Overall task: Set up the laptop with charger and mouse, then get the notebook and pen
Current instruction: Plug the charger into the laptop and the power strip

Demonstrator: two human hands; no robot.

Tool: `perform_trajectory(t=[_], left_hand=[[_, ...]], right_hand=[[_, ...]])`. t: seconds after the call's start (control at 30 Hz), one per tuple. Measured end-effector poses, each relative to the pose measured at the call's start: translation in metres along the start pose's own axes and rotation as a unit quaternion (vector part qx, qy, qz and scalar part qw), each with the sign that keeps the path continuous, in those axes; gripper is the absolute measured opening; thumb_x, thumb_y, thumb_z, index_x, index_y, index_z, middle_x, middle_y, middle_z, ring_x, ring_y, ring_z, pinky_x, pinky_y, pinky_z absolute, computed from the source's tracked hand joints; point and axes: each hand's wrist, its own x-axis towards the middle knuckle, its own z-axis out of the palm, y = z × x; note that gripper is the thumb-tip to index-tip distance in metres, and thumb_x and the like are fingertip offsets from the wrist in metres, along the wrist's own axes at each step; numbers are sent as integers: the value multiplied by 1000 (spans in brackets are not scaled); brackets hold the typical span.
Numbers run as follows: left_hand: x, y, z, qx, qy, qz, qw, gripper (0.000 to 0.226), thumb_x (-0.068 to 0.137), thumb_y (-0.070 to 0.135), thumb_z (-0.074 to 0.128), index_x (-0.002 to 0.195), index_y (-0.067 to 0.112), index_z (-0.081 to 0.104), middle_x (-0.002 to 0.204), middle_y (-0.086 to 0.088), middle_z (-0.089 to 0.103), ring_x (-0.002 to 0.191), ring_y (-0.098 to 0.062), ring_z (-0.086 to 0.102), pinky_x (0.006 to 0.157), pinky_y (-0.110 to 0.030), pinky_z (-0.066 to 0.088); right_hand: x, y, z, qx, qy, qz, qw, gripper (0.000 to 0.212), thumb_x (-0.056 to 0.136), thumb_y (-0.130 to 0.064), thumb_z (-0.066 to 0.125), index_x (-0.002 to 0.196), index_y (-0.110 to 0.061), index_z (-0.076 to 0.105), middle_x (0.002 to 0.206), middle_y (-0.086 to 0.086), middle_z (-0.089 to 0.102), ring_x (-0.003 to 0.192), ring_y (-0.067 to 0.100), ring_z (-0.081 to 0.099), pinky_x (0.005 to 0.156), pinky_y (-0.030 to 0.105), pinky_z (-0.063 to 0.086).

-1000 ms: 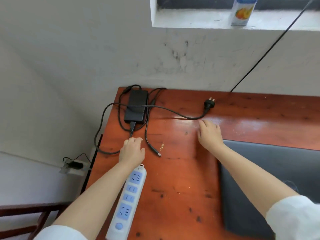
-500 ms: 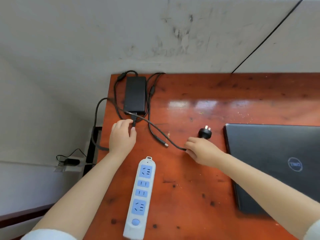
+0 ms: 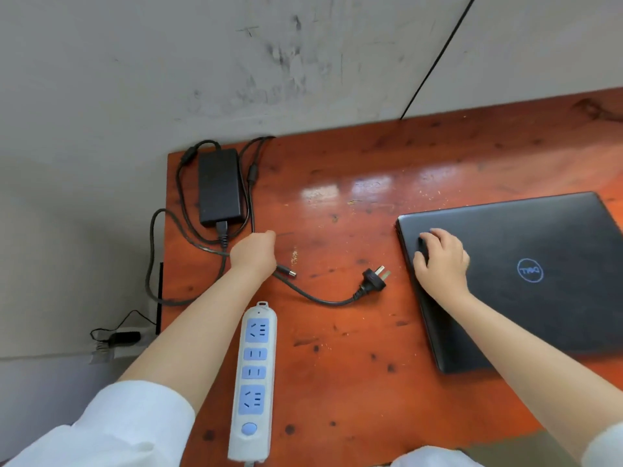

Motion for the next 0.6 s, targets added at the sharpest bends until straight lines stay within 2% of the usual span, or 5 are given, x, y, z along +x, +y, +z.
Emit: perform_trajectory(t=[0.13, 0.33, 0.43, 0.5, 0.6], left_hand=[[-5, -13, 15, 49, -40, 66, 996, 53, 84, 4, 52, 133, 18, 39, 128, -11, 44, 118, -29, 40, 89, -40, 46], [0, -14, 18, 165, 33, 148, 975, 25, 93, 22, 47, 113, 14, 59, 115, -5, 63, 113, -24, 49, 95, -35, 38], [-1, 8, 9, 90, 21, 165, 982, 19, 95, 20, 44, 103, 10, 57, 100, -10, 67, 98, -27, 56, 97, -39, 40], [-2, 34, -5, 19, 20, 166, 986, 20, 96, 21, 41, 104, 8, 53, 97, -14, 65, 91, -31, 57, 79, -40, 47], [-8, 82, -29, -88, 68, 188, 976, 22, 96, 20, 40, 108, 5, 52, 97, -18, 66, 88, -35, 60, 69, -38, 45]], right_hand=[[1, 5, 8, -72, -17, -25, 997, 39, 89, -8, 50, 126, 1, 47, 140, 24, 41, 132, 37, 32, 110, 51, 20], [-2, 4, 5, -82, -40, -27, 995, 39, 89, -11, 50, 127, -1, 47, 141, 23, 42, 133, 36, 33, 110, 51, 23], [1, 14, -9, -72, -30, -80, 994, 34, 82, -14, 55, 111, 2, 62, 122, 25, 61, 113, 40, 56, 90, 53, 44], [4, 26, -21, -76, -34, -124, 989, 35, 78, -18, 50, 101, 1, 68, 108, 22, 69, 98, 39, 66, 77, 52, 51], [6, 35, -29, -113, -65, -161, 978, 48, 80, -25, 33, 103, -3, 68, 110, 17, 70, 100, 35, 66, 81, 51, 50]])
